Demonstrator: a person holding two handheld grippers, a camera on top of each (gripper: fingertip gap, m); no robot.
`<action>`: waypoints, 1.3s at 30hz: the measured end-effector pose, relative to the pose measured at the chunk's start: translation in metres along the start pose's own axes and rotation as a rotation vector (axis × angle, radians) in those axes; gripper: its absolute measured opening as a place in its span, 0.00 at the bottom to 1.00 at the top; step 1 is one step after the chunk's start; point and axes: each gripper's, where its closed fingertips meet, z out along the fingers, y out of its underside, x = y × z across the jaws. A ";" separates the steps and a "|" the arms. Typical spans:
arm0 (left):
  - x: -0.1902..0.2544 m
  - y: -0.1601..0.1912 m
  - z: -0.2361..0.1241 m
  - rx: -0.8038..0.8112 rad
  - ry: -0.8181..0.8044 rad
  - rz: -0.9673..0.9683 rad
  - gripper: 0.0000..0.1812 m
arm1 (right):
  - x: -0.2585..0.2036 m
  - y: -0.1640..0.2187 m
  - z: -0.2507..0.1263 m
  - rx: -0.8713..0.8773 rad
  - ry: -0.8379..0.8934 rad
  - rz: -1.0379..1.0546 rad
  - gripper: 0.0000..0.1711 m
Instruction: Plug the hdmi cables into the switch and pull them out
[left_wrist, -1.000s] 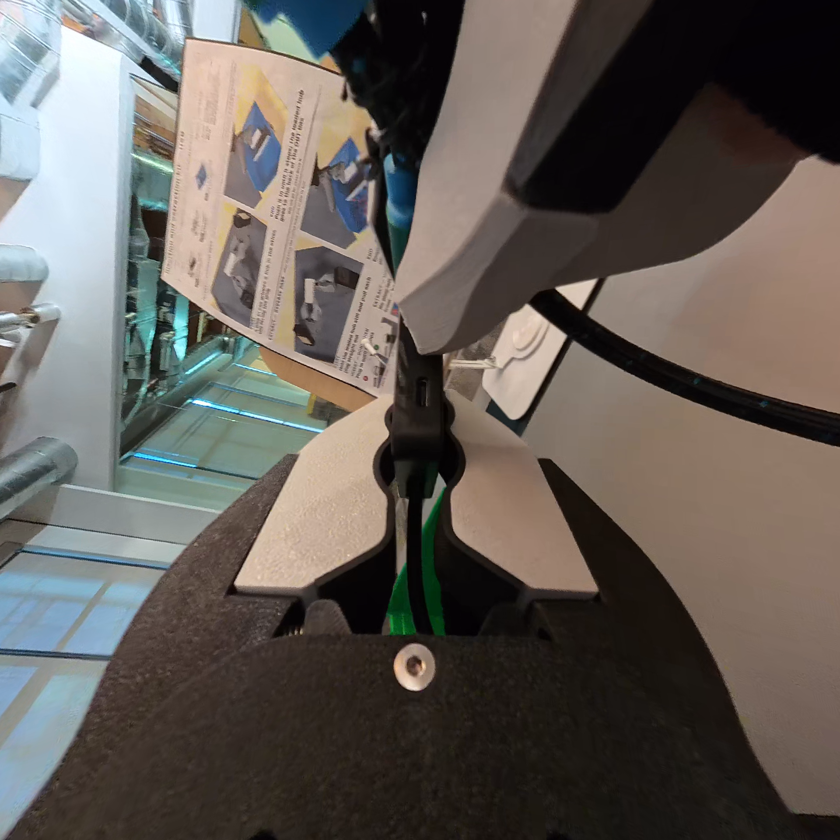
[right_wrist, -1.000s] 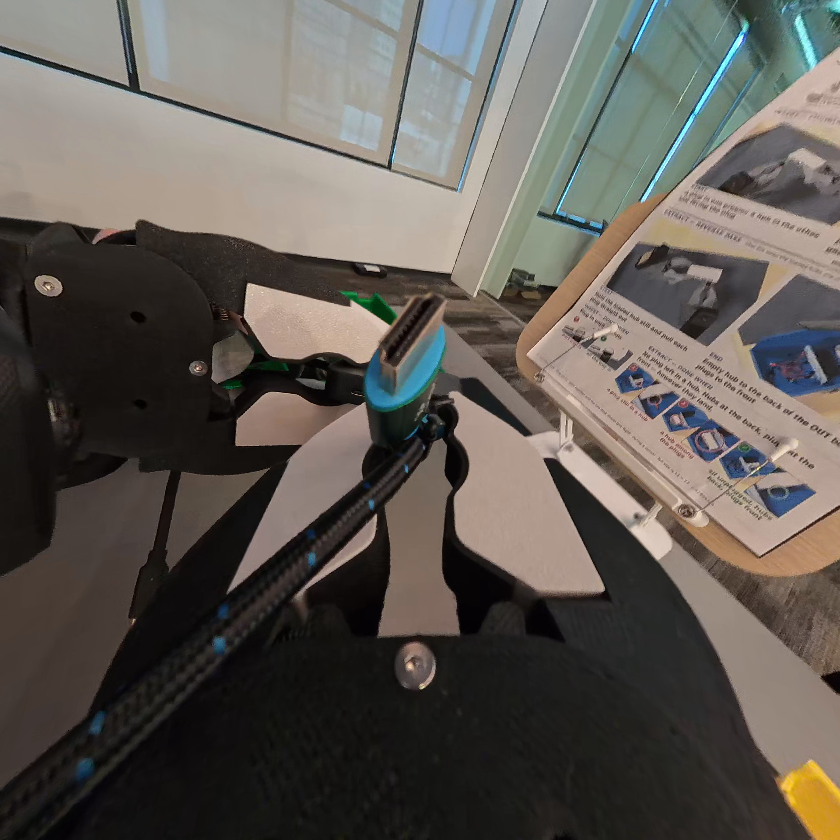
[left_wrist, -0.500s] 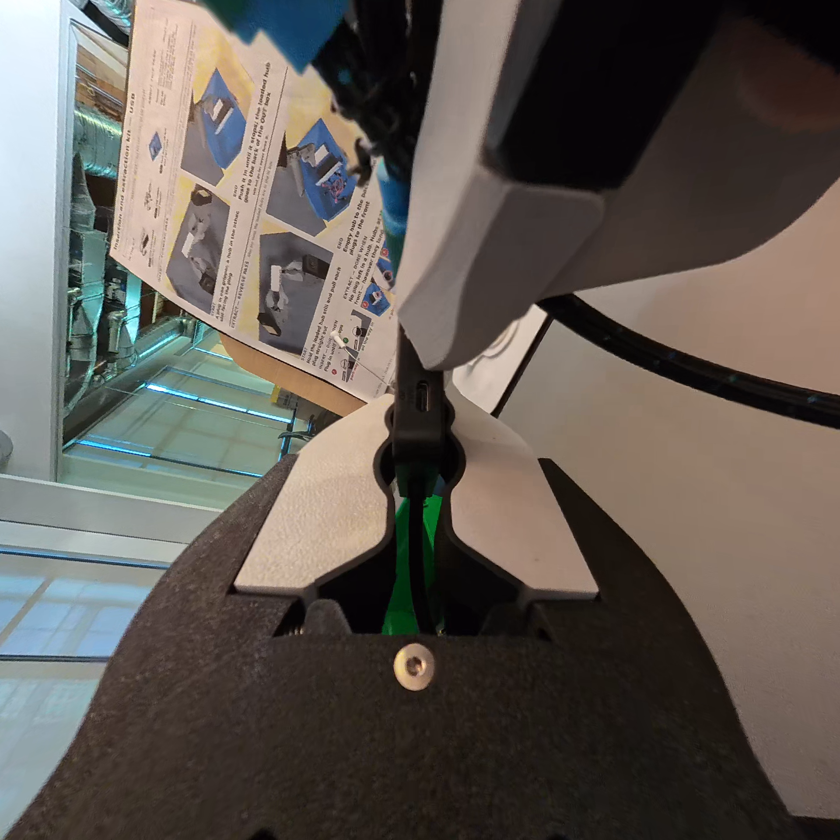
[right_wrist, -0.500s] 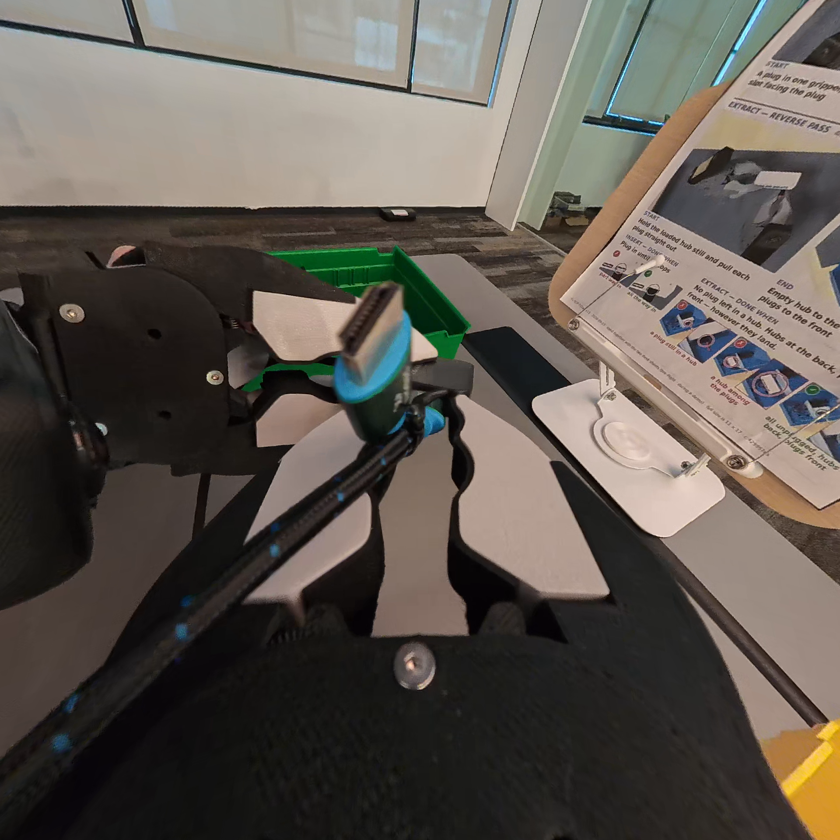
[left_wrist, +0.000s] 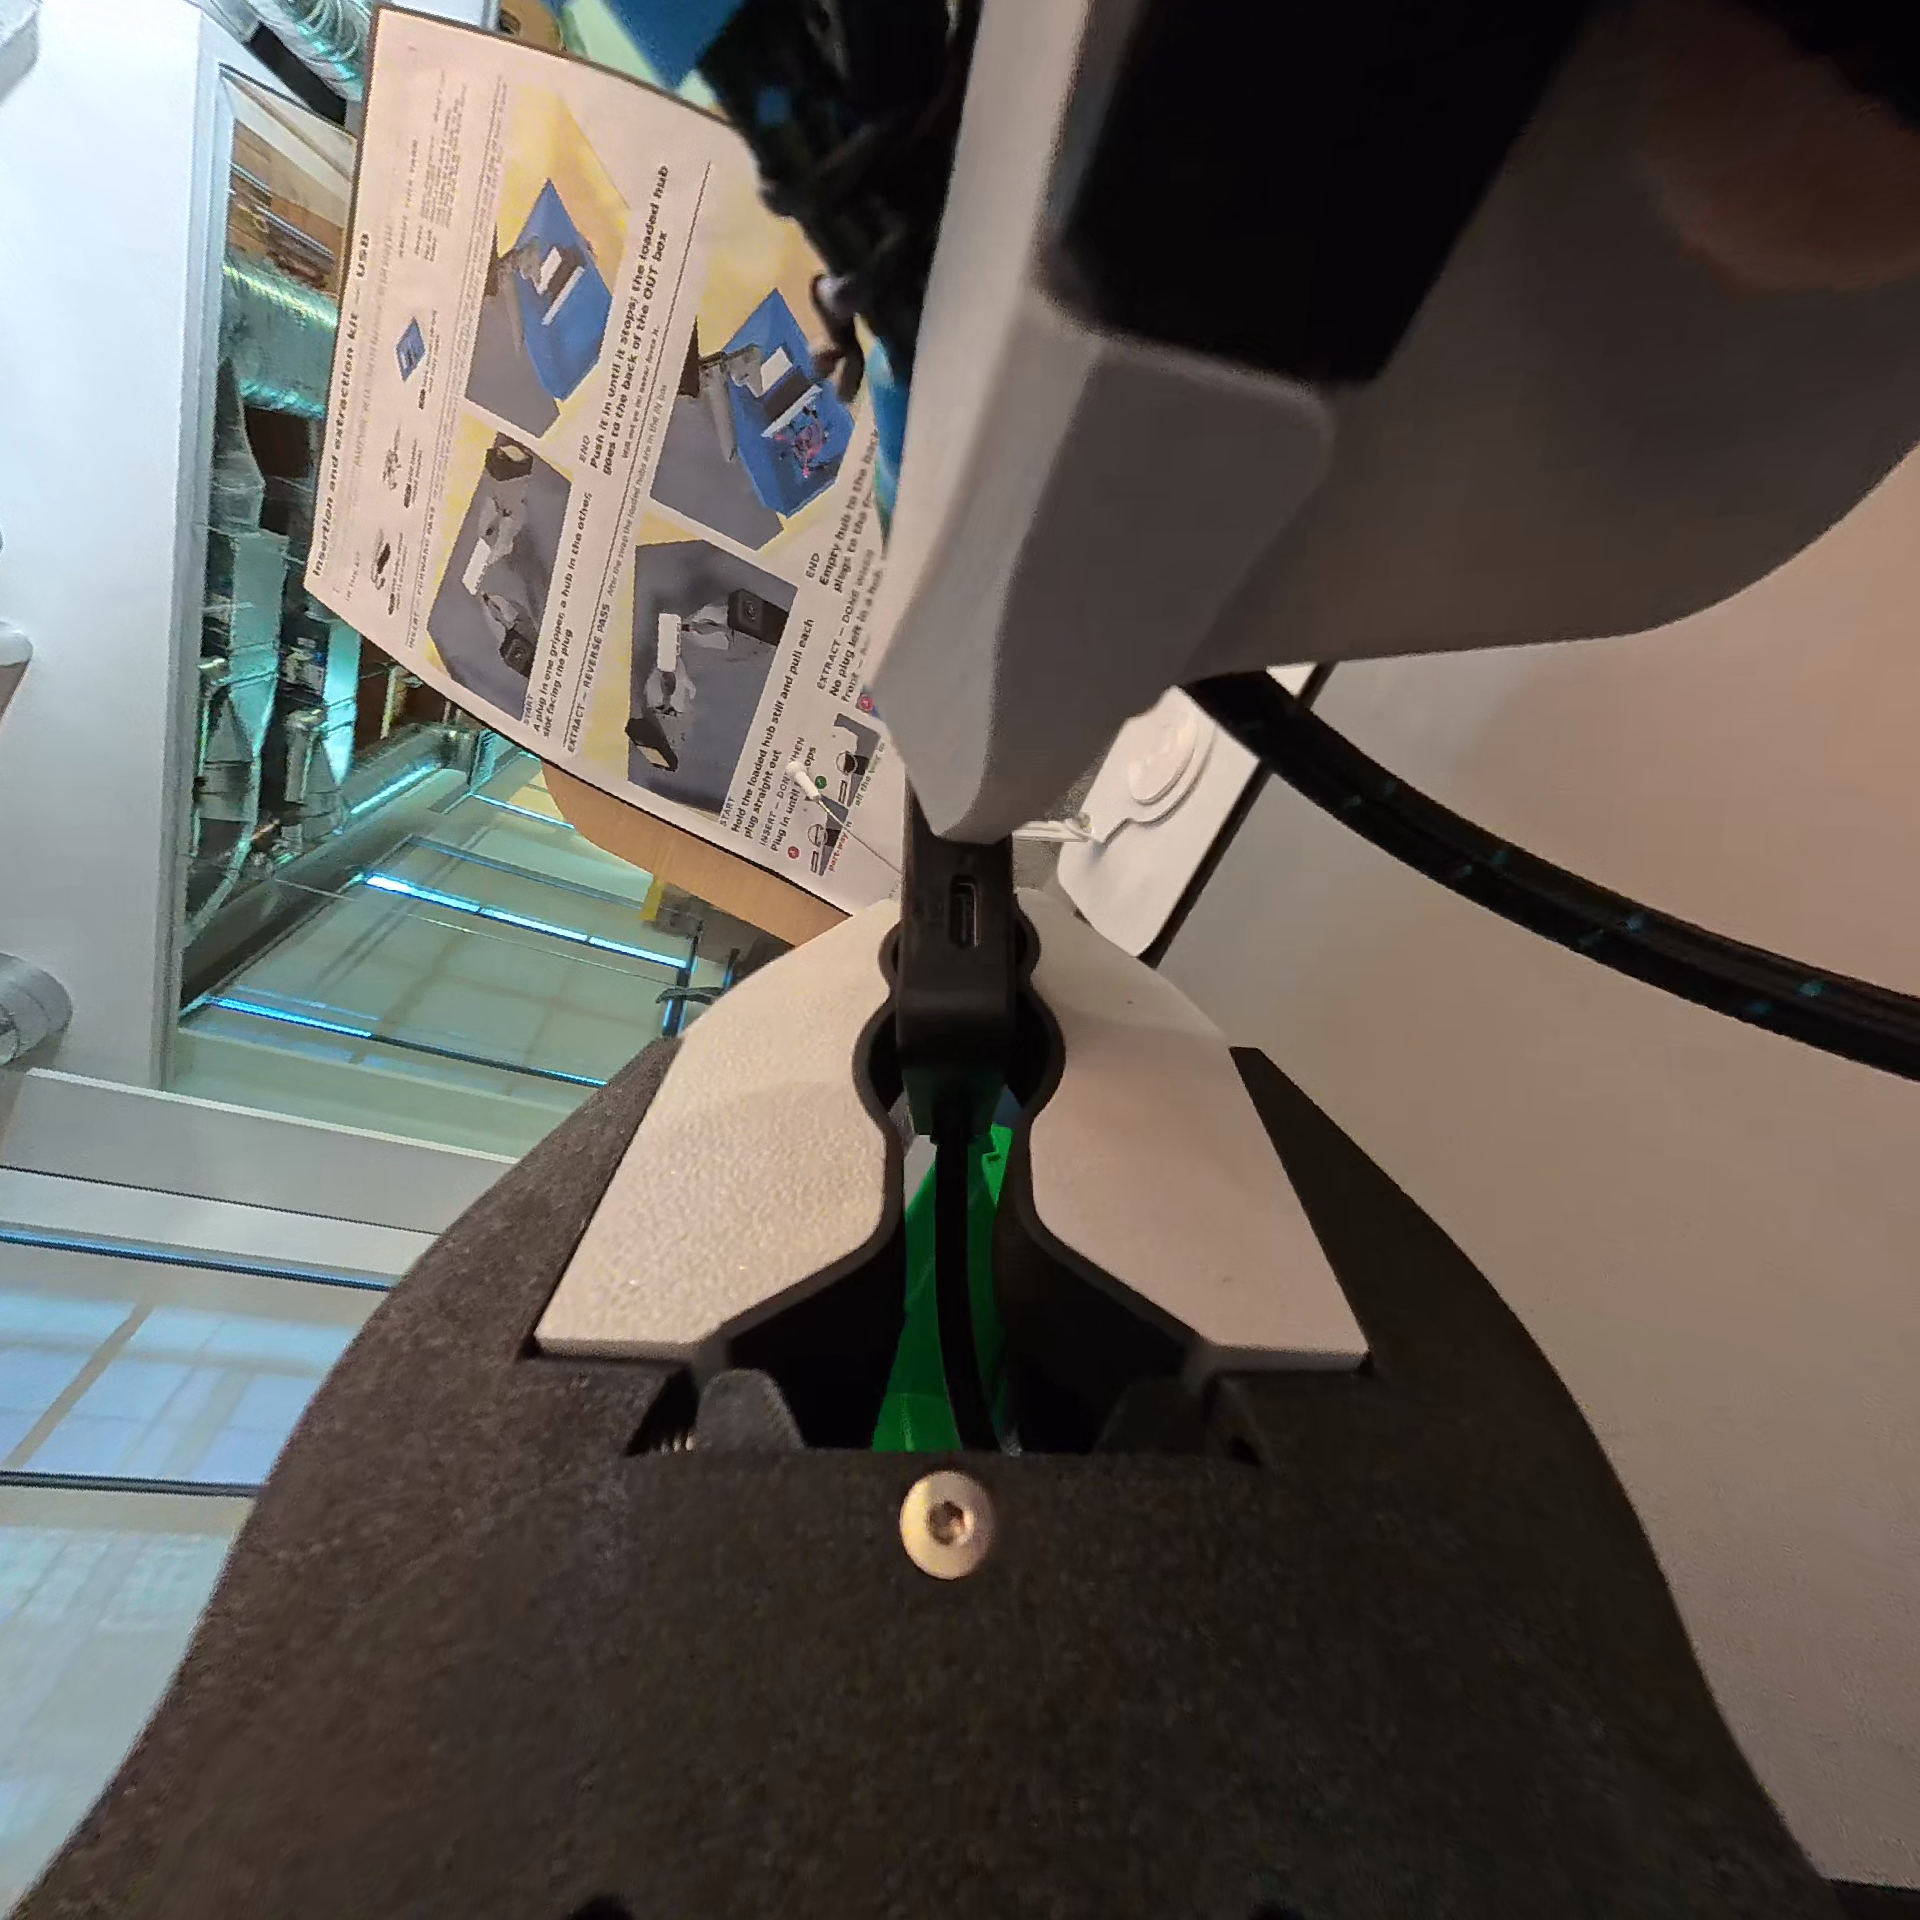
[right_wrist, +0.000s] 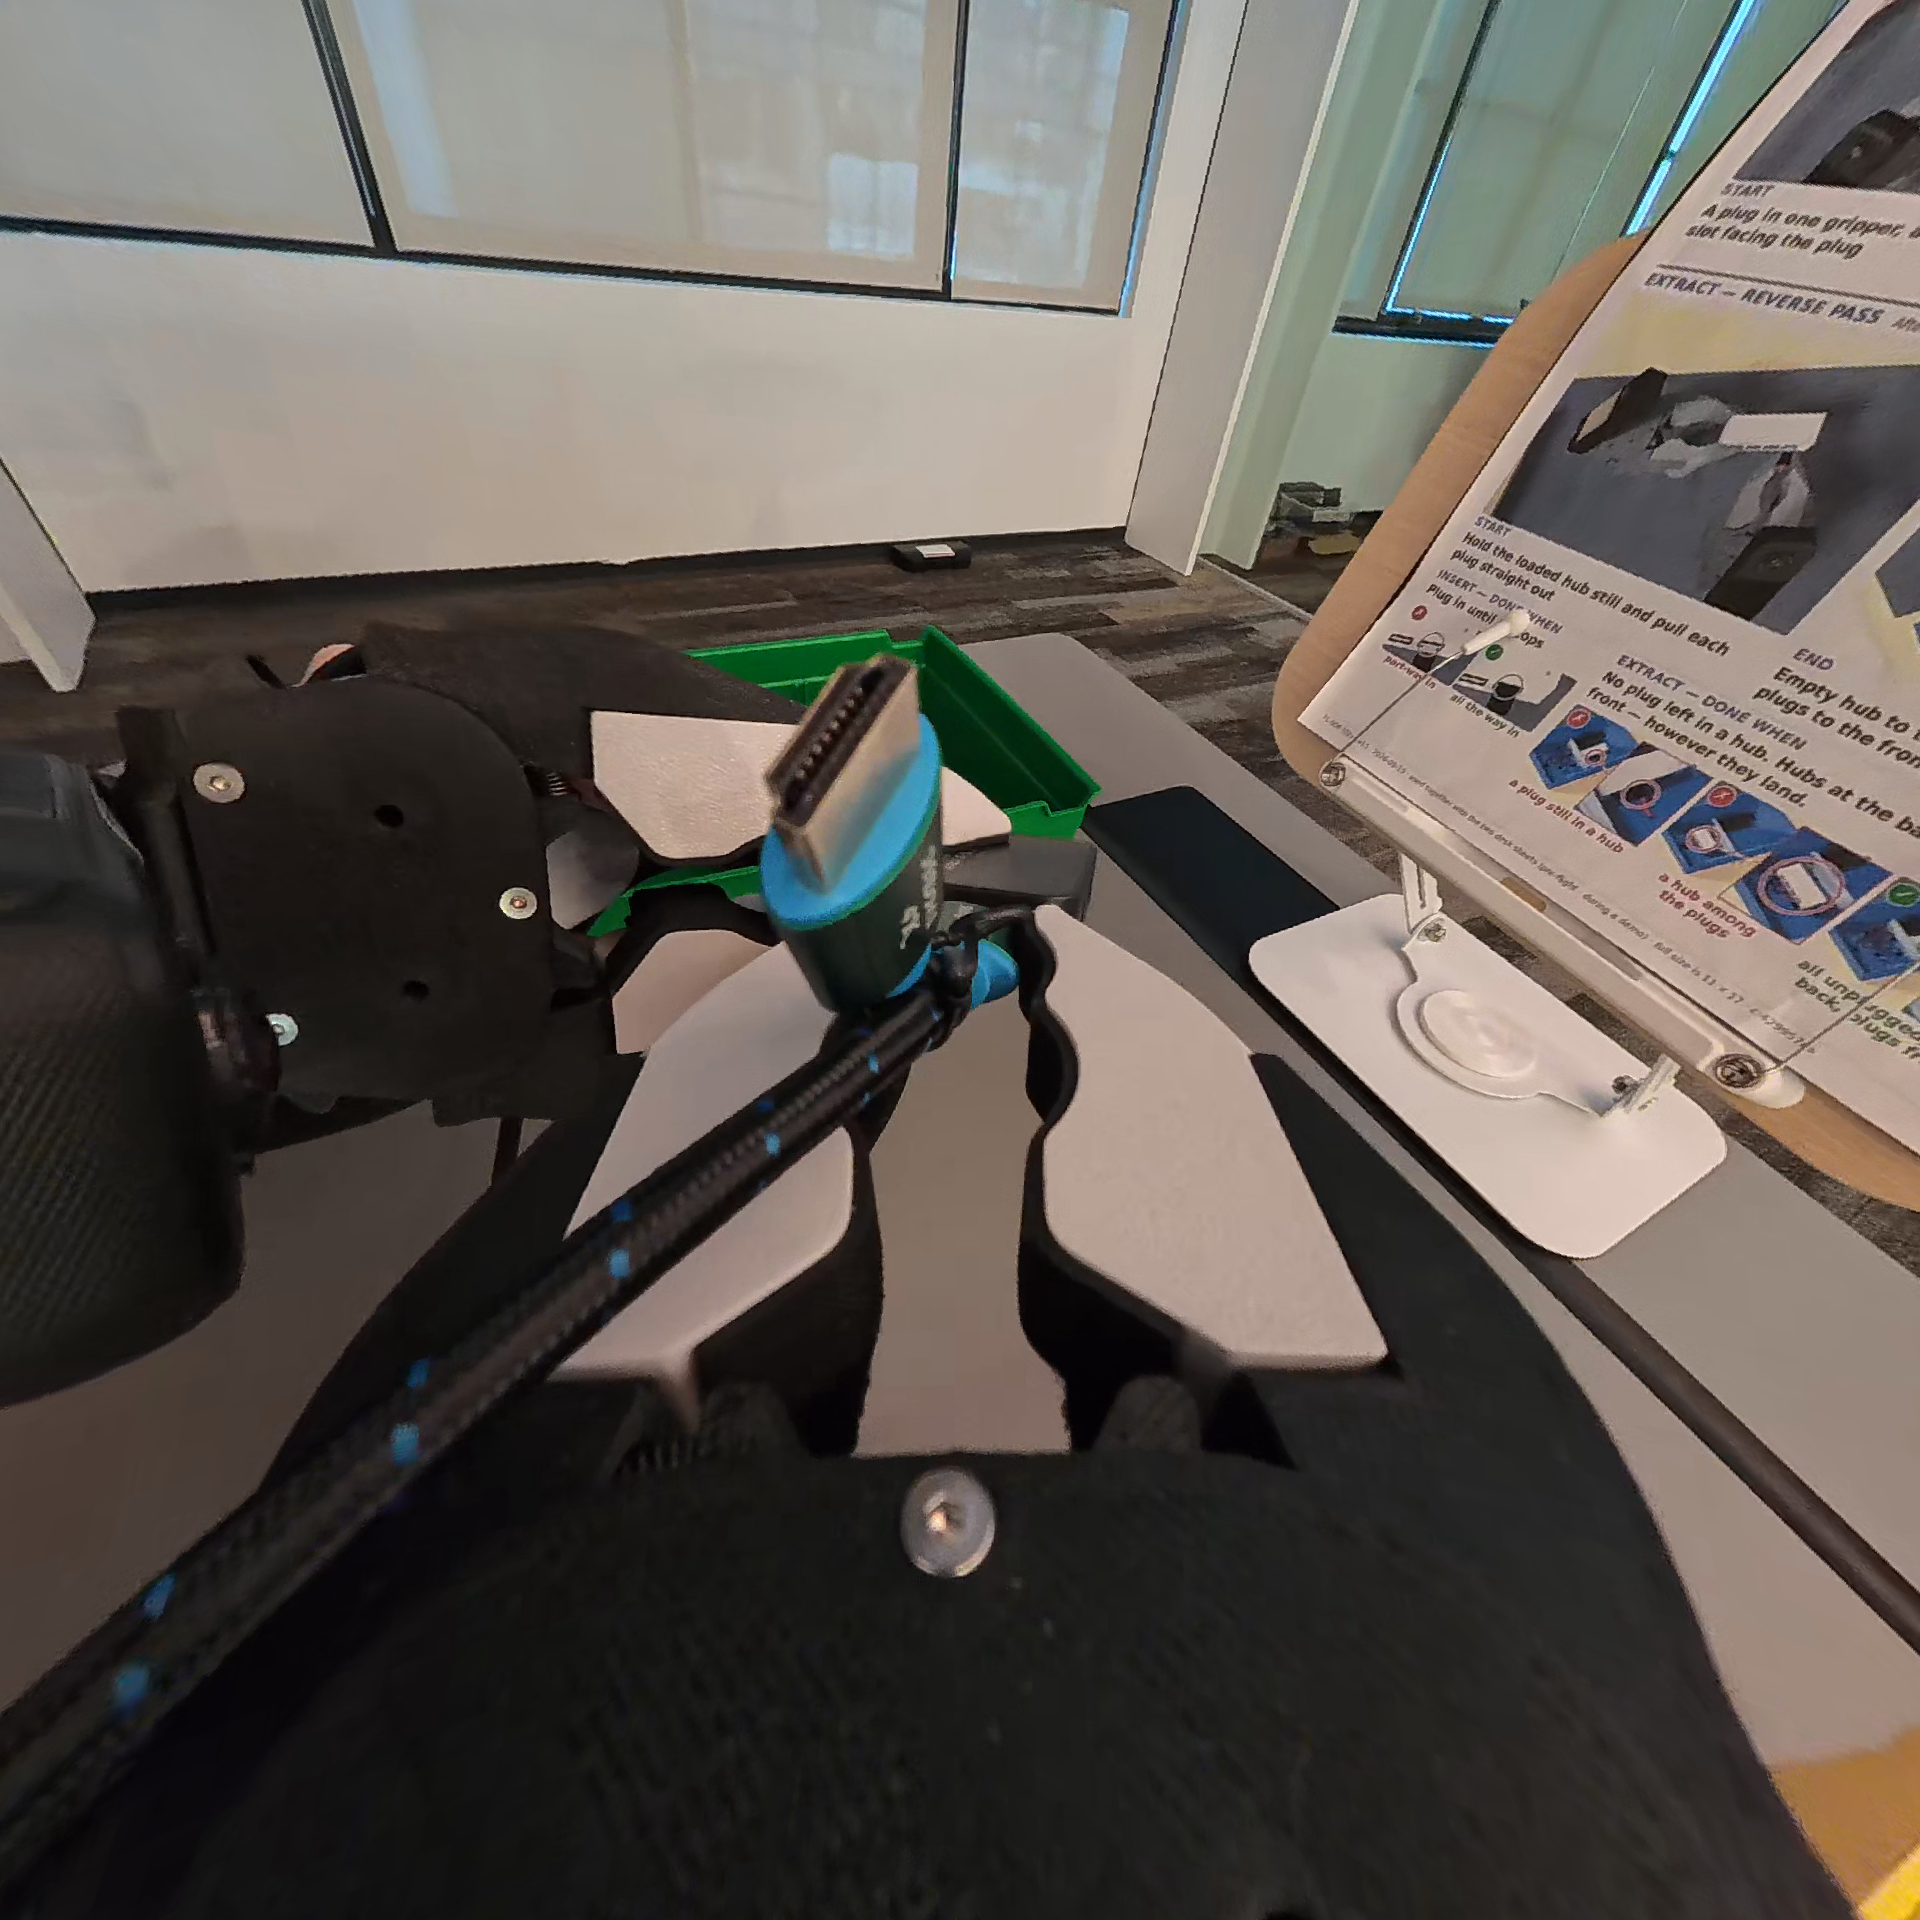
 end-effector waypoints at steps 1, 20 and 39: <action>0.000 0.000 0.000 0.000 -0.007 0.004 0.08 | 0.001 0.000 0.000 -0.004 0.010 -0.011 0.14; -0.014 -0.008 -0.007 0.061 -0.072 -0.038 0.07 | -0.001 -0.018 -0.004 0.148 0.123 -0.063 0.13; -0.015 -0.002 -0.004 0.050 0.003 -0.092 0.08 | 0.000 -0.010 0.000 0.091 0.043 -0.033 0.20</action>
